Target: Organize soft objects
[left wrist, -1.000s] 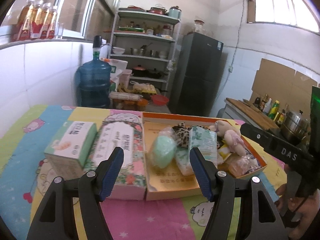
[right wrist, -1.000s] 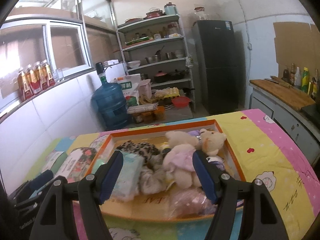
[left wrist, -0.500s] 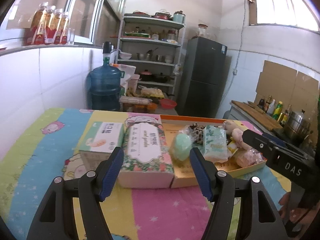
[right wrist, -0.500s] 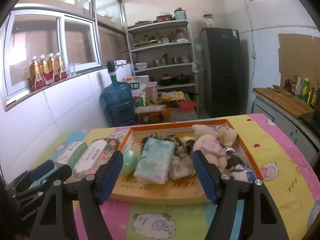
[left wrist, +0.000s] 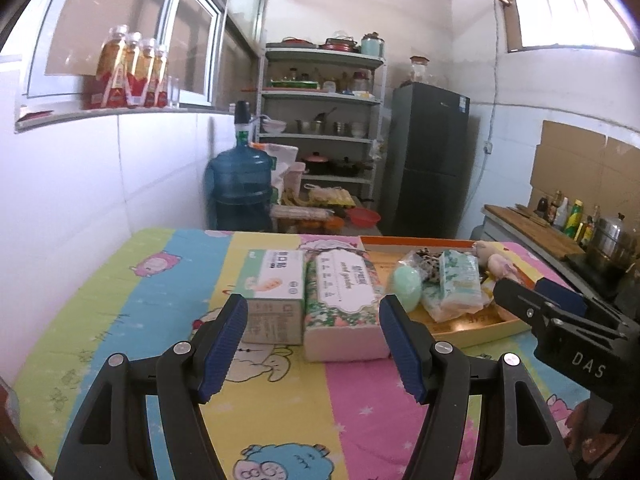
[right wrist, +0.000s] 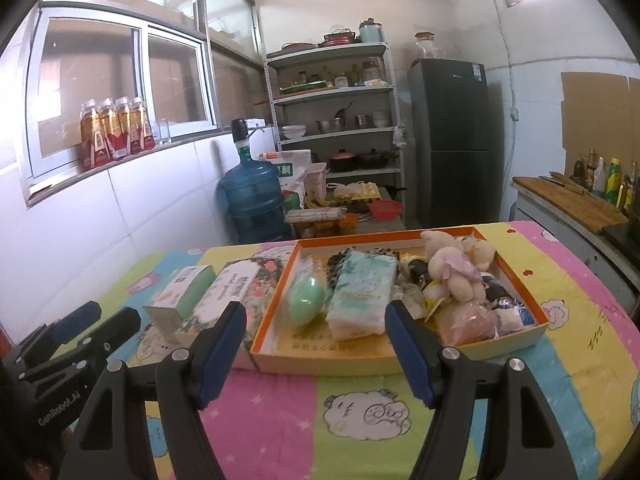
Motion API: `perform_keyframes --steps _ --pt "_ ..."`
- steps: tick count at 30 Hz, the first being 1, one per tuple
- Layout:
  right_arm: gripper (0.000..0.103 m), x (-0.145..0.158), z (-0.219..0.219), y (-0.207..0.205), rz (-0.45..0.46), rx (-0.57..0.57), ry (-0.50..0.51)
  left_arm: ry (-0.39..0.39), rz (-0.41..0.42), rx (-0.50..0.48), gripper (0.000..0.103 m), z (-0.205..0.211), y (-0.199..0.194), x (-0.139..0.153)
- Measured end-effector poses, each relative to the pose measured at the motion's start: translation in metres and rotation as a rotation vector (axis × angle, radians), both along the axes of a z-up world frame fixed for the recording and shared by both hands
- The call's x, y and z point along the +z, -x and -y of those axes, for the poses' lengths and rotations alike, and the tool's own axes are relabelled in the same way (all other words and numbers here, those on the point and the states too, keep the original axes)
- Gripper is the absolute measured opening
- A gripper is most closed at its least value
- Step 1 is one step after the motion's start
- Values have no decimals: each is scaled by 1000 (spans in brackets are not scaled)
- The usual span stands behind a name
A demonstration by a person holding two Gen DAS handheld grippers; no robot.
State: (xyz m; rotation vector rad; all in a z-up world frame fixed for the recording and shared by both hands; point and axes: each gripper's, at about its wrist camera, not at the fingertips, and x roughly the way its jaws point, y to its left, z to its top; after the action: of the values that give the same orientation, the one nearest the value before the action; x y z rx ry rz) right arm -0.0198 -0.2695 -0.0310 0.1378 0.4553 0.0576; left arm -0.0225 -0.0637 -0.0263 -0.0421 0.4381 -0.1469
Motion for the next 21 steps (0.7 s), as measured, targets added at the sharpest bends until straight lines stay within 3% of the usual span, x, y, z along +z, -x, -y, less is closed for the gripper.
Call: perform_keyframes --steps 11,21 --pt "71 5 -21 29 54 -6 4 -90 65 126 70 -13 29 11" --pt "71 9 -46 53 85 1 44 -47 51 132 70 -28 39 17"
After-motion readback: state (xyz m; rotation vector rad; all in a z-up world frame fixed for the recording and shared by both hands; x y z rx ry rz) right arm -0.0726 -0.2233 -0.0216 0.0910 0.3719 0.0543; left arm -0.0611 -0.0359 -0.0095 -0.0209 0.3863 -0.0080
